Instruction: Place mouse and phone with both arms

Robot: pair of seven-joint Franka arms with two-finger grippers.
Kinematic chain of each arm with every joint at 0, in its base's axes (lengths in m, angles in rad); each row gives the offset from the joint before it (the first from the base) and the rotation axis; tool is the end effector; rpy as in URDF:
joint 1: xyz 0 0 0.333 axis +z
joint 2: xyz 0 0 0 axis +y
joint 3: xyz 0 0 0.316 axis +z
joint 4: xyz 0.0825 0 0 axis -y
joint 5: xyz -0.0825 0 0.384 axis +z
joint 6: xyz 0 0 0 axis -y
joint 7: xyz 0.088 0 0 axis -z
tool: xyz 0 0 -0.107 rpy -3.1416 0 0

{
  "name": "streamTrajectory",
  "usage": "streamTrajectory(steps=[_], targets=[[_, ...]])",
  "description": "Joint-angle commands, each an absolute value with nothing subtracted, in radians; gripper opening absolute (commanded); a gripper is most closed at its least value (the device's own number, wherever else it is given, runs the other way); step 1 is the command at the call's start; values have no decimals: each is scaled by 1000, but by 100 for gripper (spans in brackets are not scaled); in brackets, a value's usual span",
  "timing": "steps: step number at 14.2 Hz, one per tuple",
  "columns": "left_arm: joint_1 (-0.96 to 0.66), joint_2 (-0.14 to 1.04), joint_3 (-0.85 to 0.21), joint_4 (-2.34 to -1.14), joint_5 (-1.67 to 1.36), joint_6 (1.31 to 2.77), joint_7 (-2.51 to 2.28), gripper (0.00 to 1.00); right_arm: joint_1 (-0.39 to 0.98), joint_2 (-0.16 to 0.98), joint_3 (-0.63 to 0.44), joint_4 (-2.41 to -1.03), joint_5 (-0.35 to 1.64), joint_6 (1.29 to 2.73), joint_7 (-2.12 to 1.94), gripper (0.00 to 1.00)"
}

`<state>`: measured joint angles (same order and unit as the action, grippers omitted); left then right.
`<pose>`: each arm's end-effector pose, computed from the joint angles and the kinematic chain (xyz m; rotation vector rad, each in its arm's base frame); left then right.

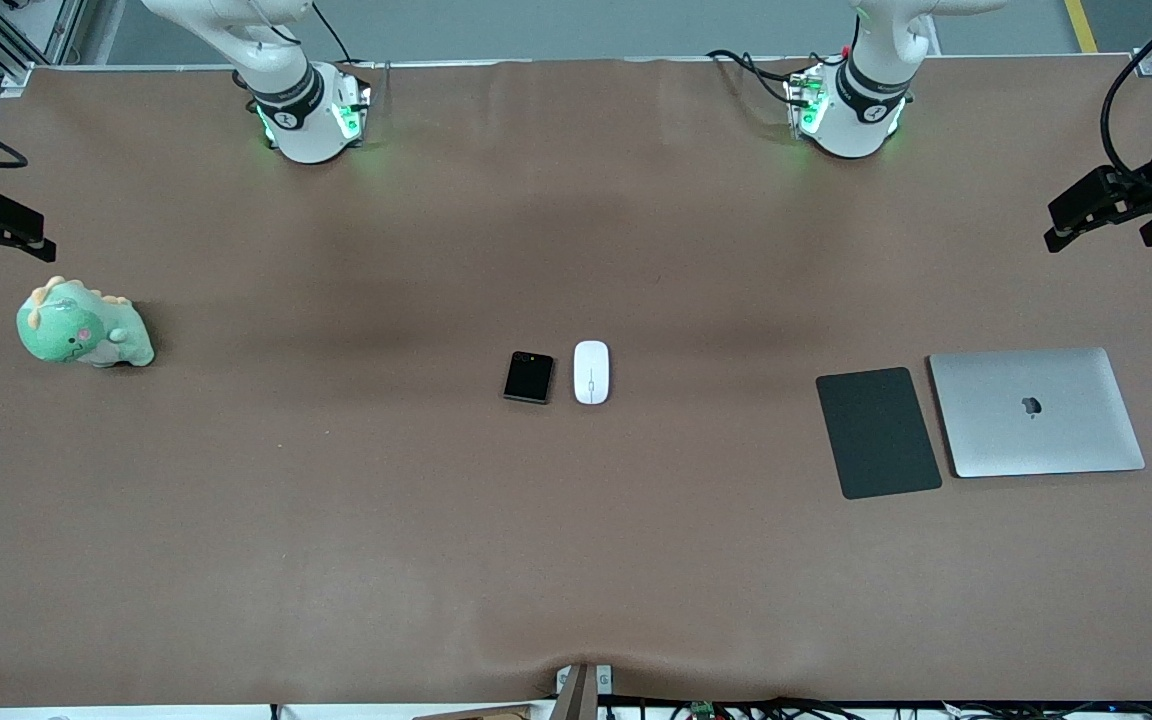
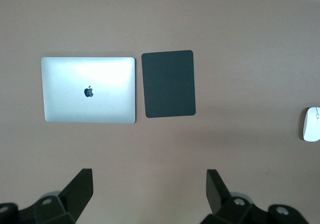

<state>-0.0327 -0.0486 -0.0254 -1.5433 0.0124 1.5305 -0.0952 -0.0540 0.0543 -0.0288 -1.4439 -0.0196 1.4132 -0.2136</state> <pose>0.5346 -0.0301 0.6603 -3.1297 -0.0592 -0.0575 0.5531 -0.0477 0.6401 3.1239 0.2010 -0.1365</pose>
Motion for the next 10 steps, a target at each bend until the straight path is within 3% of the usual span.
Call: streamTrajectory(steps=[1, 10], targets=[[-26, -37, -29, -1512, 8, 1509, -80, 100, -61, 61, -21, -1428, -12, 1411, -216, 100], [-41, 53, -34, -1511, -3, 1522, -95, 100, -57, 61, -21, -1427, 3, 1408, -216, 100]])
